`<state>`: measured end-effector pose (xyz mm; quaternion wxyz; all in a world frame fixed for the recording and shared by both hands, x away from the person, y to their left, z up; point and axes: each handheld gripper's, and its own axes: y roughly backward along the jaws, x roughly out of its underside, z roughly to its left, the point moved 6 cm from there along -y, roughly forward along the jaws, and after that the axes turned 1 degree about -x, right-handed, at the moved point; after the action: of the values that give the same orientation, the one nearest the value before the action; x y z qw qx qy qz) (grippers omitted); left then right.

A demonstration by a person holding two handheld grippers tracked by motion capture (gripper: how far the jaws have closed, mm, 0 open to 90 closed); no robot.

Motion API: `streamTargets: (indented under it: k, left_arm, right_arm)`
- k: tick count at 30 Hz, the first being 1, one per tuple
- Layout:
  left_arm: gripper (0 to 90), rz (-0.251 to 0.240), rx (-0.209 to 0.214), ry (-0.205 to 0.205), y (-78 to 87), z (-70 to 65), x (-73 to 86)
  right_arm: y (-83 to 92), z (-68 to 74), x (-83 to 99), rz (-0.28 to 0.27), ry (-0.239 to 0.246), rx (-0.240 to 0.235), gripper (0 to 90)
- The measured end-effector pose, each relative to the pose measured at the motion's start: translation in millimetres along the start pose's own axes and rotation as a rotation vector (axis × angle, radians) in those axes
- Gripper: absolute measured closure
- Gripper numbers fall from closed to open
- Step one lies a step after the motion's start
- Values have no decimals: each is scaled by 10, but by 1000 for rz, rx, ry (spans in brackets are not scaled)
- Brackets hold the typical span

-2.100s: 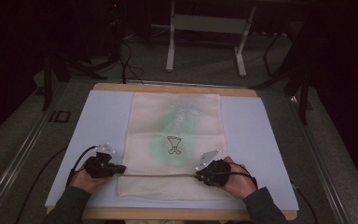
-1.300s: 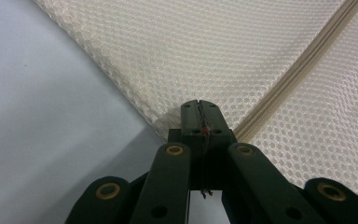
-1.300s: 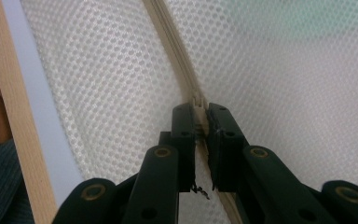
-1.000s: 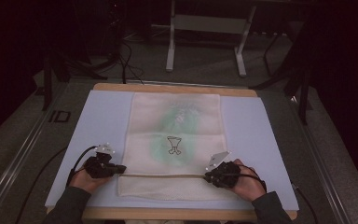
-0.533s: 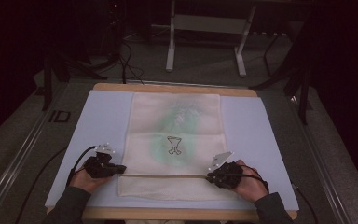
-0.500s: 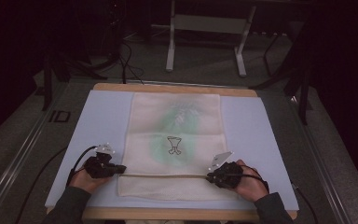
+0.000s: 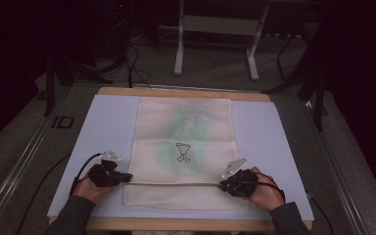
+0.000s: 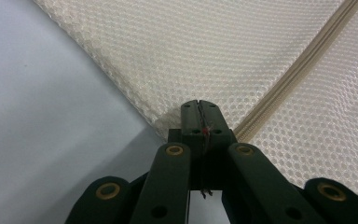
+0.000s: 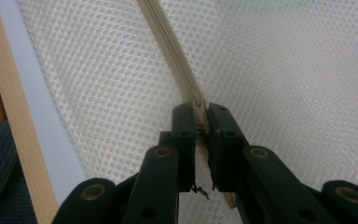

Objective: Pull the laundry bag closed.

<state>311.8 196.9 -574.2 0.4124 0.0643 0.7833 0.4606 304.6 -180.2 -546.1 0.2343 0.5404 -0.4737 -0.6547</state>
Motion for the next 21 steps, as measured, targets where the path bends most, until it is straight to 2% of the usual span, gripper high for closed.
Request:
streamTargets:
  k: [15,21]
  left_arm:
    - [900,-1,0,-2,0,0,0]
    - [900,1,-1,-3,0,0,0]
  right_arm:
    - [42,-50,81,1,-14,2,820]
    - [91,-109,192,-6,-49,-3,820]
